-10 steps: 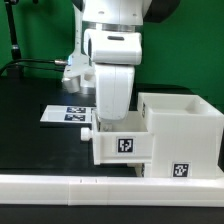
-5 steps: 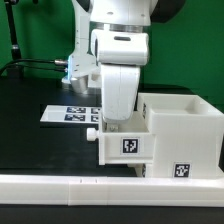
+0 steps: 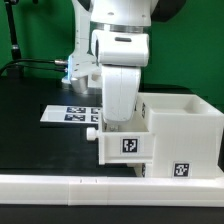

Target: Assemble drawer

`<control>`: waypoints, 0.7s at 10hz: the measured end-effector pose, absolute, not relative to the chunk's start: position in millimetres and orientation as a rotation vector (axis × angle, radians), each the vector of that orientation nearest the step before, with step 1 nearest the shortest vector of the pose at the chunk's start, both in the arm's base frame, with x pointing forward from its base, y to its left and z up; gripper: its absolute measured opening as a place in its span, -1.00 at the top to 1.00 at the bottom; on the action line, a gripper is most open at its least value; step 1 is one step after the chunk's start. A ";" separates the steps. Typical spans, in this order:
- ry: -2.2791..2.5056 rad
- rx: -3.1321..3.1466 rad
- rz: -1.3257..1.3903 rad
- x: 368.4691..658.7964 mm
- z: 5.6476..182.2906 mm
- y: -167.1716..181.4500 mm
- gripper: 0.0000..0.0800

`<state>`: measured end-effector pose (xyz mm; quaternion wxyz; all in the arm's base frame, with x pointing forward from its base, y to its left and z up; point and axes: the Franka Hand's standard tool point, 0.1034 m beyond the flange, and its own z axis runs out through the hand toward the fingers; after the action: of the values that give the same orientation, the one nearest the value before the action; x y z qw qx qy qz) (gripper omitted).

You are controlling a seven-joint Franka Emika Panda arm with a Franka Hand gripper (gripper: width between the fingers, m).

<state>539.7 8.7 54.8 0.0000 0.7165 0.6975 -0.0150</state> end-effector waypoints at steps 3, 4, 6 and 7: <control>2.187 2.259 -0.056 541.2 55.7 8.0 0.89; 2.186 2.259 -0.056 541.2 55.6 8.0 0.89; 2.185 2.260 -0.056 541.2 56.0 8.0 0.36; 2.175 2.264 -0.050 542.8 59.6 9.3 0.36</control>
Offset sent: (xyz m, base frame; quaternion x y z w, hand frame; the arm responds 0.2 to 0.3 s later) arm 0.0000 0.0000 0.0000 0.0000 0.0000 0.0000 1.0000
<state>542.8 9.3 59.6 0.0009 0.7210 0.6928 -0.0159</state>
